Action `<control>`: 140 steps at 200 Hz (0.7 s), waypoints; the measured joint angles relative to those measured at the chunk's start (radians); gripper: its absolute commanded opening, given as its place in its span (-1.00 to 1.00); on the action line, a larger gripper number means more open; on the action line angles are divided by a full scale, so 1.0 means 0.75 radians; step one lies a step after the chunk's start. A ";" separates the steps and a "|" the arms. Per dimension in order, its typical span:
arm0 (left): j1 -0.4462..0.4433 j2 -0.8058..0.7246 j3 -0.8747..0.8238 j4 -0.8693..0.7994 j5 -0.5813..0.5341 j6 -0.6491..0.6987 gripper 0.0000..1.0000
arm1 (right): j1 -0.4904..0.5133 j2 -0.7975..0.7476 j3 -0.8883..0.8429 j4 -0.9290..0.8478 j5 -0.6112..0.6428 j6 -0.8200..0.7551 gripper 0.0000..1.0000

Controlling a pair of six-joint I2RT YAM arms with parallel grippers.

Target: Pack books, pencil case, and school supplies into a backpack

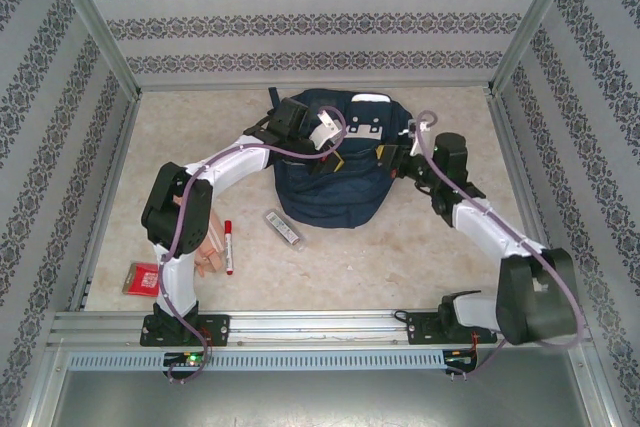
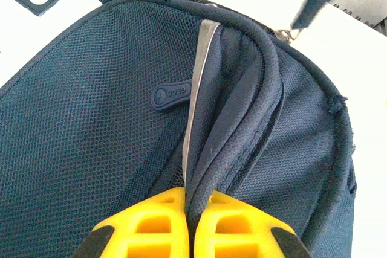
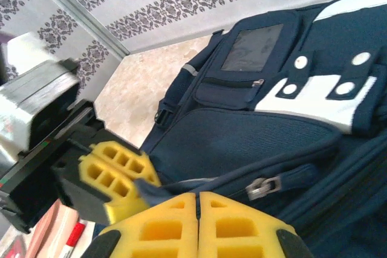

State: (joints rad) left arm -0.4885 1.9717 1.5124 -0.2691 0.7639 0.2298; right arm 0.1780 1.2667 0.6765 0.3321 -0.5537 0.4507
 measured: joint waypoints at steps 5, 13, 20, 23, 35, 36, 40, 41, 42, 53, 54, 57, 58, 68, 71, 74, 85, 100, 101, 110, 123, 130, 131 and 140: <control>0.000 0.002 0.003 0.000 0.001 -0.005 -1.00 | 0.028 -0.024 -0.015 -0.001 0.022 0.001 -1.00; 0.000 0.008 0.012 -0.001 0.001 -0.010 -1.00 | 0.076 -0.060 -0.035 -0.005 0.063 0.004 -1.00; 0.000 0.015 0.024 -0.001 0.004 -0.015 -1.00 | 0.115 -0.085 -0.046 -0.011 0.090 0.004 -1.00; 0.000 0.018 0.029 0.000 0.005 -0.017 -1.00 | 0.131 -0.094 -0.050 -0.012 0.098 0.004 -1.00; 0.000 0.031 0.050 0.000 0.009 -0.030 -1.00 | 0.203 -0.114 -0.052 -0.018 0.138 -0.002 -1.00; 0.000 0.032 0.052 0.000 0.010 -0.030 -1.00 | 0.207 -0.115 -0.052 -0.018 0.139 -0.002 -1.00; 0.000 0.036 0.058 0.000 0.011 -0.034 -1.00 | 0.229 -0.116 -0.052 -0.018 0.153 -0.004 -1.00; 0.000 0.036 0.059 -0.001 0.011 -0.035 -1.00 | 0.233 -0.117 -0.052 -0.018 0.156 -0.005 -1.00; 0.000 0.037 0.061 0.000 0.011 -0.035 -1.00 | 0.240 -0.117 -0.052 -0.018 0.161 -0.007 -1.00; 0.000 0.041 0.067 0.001 0.015 -0.041 -1.00 | 0.288 -0.116 -0.052 -0.019 0.193 -0.012 -1.00; 0.000 0.042 0.067 0.001 0.014 -0.041 -1.00 | 0.291 -0.116 -0.052 -0.019 0.196 -0.012 -1.00; 0.000 0.042 0.067 0.001 0.015 -0.043 -1.00 | 0.302 -0.115 -0.052 -0.020 0.201 -0.012 -1.00; 0.000 0.042 0.067 0.001 0.015 -0.044 -1.00 | 0.308 -0.114 -0.052 -0.019 0.204 -0.013 -1.00; -0.001 0.043 0.067 0.005 0.015 -0.049 -1.00 | 0.358 -0.107 -0.049 -0.019 0.220 -0.015 -1.00; -0.001 0.043 0.068 0.006 0.015 -0.049 -1.00 | 0.374 -0.104 -0.048 -0.018 0.221 -0.017 -1.00; -0.001 0.044 0.068 0.009 0.014 -0.051 -1.00 | 0.393 -0.098 -0.044 -0.018 0.225 -0.017 -1.00; -0.001 0.046 0.068 0.016 0.014 -0.058 -1.00 | 0.455 -0.069 -0.027 -0.018 0.235 -0.022 -1.00; -0.001 0.051 0.070 0.027 0.014 -0.069 -1.00 | 0.530 -0.011 0.005 -0.012 0.247 -0.027 -1.00; -0.001 0.052 0.070 0.027 0.014 -0.069 -1.00 | 0.538 -0.006 0.008 -0.011 0.248 -0.027 -1.00; -0.001 0.056 0.070 0.033 0.015 -0.074 -1.00 | 0.575 0.032 0.028 -0.006 0.256 -0.029 -1.00; -0.001 0.060 0.072 0.038 0.015 -0.079 -1.00 | 0.626 0.084 0.055 -0.001 0.266 -0.032 -1.00; -0.001 0.061 0.073 0.041 0.016 -0.081 -1.00 | 0.647 0.107 0.068 0.001 0.270 -0.032 -1.00; -0.001 0.062 0.073 0.041 0.016 -0.081 -1.00 | 0.650 0.109 0.069 0.002 0.270 -0.032 -1.00; -0.001 0.062 0.074 0.042 0.015 -0.085 -1.00 | 0.664 0.117 0.074 0.002 0.276 -0.031 -0.95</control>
State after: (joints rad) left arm -0.4889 2.0182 1.5681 -0.2379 0.7753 0.1661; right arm 0.6762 1.3544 0.7319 0.3336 -0.3466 0.4274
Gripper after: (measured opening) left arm 0.062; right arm 0.046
